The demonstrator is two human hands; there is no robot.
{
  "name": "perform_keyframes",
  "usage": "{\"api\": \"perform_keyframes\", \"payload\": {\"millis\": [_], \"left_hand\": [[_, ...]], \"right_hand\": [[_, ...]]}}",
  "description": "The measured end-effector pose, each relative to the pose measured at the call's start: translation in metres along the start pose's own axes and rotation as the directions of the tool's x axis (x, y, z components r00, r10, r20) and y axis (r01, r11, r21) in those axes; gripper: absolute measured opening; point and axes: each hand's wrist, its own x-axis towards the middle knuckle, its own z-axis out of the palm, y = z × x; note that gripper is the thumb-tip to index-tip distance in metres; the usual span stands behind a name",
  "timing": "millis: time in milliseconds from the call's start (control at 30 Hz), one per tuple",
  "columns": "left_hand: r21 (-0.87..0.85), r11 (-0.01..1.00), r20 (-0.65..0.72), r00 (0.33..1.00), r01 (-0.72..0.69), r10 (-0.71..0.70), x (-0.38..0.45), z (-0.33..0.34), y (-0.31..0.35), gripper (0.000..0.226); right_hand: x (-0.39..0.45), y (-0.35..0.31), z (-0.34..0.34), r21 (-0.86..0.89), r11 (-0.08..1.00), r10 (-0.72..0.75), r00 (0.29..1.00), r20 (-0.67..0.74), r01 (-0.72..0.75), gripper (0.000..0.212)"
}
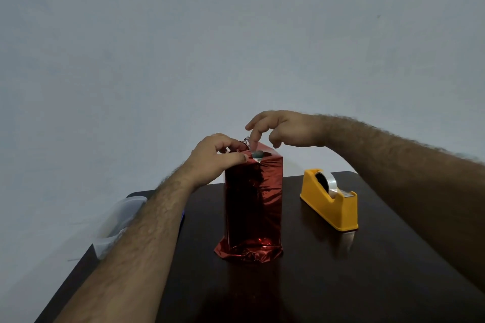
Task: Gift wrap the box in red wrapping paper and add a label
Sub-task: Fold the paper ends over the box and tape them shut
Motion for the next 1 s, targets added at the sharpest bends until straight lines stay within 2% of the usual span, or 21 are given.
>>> {"api": "perform_keyframes", "payload": {"millis": [167, 300, 400, 467, 533, 633, 733, 800, 867, 933, 1000], "left_hand": [[-0.012, 1.0, -0.005, 1.0, -0.022, 0.022, -0.001, -0.002, -0.001, 0.033], [-0.024, 0.999, -0.018, 0.999, -0.041, 0.04, -0.001, -0.004, -0.002, 0.023], [-0.036, 0.998, -0.015, 0.999, -0.042, 0.042, -0.001, -0.005, -0.001, 0.025], [-0.05, 0.998, -0.022, 0.999, -0.038, 0.037, -0.001, -0.006, 0.0, 0.024], [-0.055, 0.998, -0.023, 0.999, -0.039, 0.038, -0.003, -0.007, 0.0, 0.025], [-0.072, 0.996, -0.013, 0.999, -0.043, 0.042, -0.004, -0.007, 0.0, 0.023], [-0.077, 0.996, -0.012, 0.999, -0.053, 0.052, -0.004, -0.006, 0.0, 0.019], [-0.082, 0.995, -0.021, 0.998, -0.056, 0.054, -0.005, -0.005, 0.0, 0.013], [-0.089, 0.994, -0.031, 0.998, -0.063, 0.06, -0.005, -0.003, -0.001, 0.013], [-0.088, 0.994, -0.033, 0.997, -0.066, 0.063, -0.005, -0.004, -0.002, 0.017], [-0.078, 0.995, -0.031, 0.998, -0.065, 0.063, -0.005, -0.005, -0.002, 0.018]], "right_hand": [[0.003, -0.005, 0.001, -0.115, 0.993, -0.015, 0.996, 0.091, 0.025, 0.054], [0.007, -0.007, 0.002, -0.197, 0.978, -0.053, 0.996, 0.065, 0.065, 0.036], [0.009, -0.009, 0.002, -0.231, 0.969, -0.083, 0.996, 0.03, 0.088, 0.018], [0.01, -0.007, 0.001, -0.224, 0.972, -0.079, 0.997, -0.002, 0.077, 0.014], [0.009, -0.003, 0.001, -0.153, 0.987, -0.064, 0.996, -0.068, 0.053, 0.014], [0.005, 0.008, 0.004, 0.099, 0.995, -0.009, 0.979, -0.201, 0.03, 0.024], [0.003, 0.021, 0.017, 0.27, 0.96, 0.176, 0.903, -0.393, -0.07, 0.021], [0.001, 0.032, 0.031, 0.382, 0.913, 0.309, 0.856, -0.414, -0.145, 0.013], [-0.002, 0.043, 0.044, 0.497, 0.852, 0.383, 0.843, -0.378, -0.164, 0.008], [-0.005, 0.048, 0.056, 0.557, 0.825, 0.358, 0.853, -0.379, -0.099, 0.011], [-0.006, 0.047, 0.06, 0.539, 0.842, 0.254, 0.87, -0.423, 0.016, 0.016]]}}
